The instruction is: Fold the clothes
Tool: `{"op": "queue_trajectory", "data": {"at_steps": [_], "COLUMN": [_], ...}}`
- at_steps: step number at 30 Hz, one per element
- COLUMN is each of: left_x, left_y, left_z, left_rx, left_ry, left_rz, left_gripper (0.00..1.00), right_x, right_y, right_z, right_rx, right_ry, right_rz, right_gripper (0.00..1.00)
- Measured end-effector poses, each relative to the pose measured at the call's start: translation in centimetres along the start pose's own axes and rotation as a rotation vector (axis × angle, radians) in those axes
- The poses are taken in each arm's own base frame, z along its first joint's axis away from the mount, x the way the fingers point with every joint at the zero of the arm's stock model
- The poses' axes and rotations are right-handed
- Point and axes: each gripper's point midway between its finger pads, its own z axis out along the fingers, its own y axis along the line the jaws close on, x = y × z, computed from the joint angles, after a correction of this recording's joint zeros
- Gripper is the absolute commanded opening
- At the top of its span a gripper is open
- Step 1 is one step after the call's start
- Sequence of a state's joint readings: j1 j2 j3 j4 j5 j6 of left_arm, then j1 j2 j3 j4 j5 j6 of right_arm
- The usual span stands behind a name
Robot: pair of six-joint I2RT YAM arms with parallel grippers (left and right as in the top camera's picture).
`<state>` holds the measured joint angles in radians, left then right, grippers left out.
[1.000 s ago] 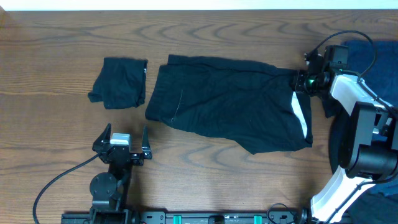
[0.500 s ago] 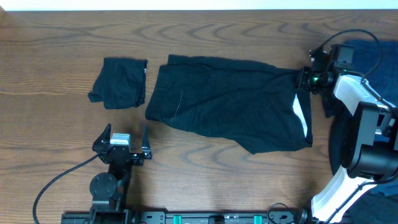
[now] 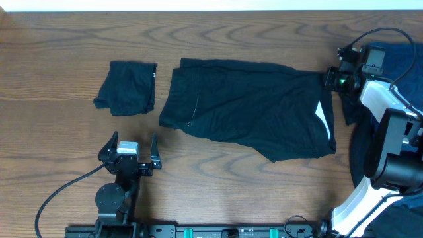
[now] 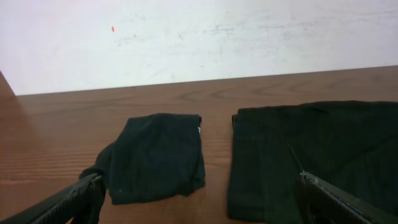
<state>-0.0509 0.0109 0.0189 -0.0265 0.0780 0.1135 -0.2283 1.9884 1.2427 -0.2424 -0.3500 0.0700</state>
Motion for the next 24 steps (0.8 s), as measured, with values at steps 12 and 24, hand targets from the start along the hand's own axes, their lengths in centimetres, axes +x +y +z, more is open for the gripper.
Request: {"op": "queue_trajectory", "data": {"at_steps": [12,24], "left_x": [0.0,-0.3], "left_y": [0.0,-0.5], "left_z": [0.0,0.0], "left_rx": [-0.001,0.028], "left_ry": [0.0,-0.014], "left_rz": [0.0,0.0], "left_gripper": [0.98,0.98], "right_x": [0.3,6.3], "right_y": [1.1,3.4], "right_z": [-4.3,-9.3], "right_rx": [0.032,0.002], "right_ry": [0.044,0.302], "right_rz": [0.038,0.133], "right_gripper": [0.42,0.56]}}
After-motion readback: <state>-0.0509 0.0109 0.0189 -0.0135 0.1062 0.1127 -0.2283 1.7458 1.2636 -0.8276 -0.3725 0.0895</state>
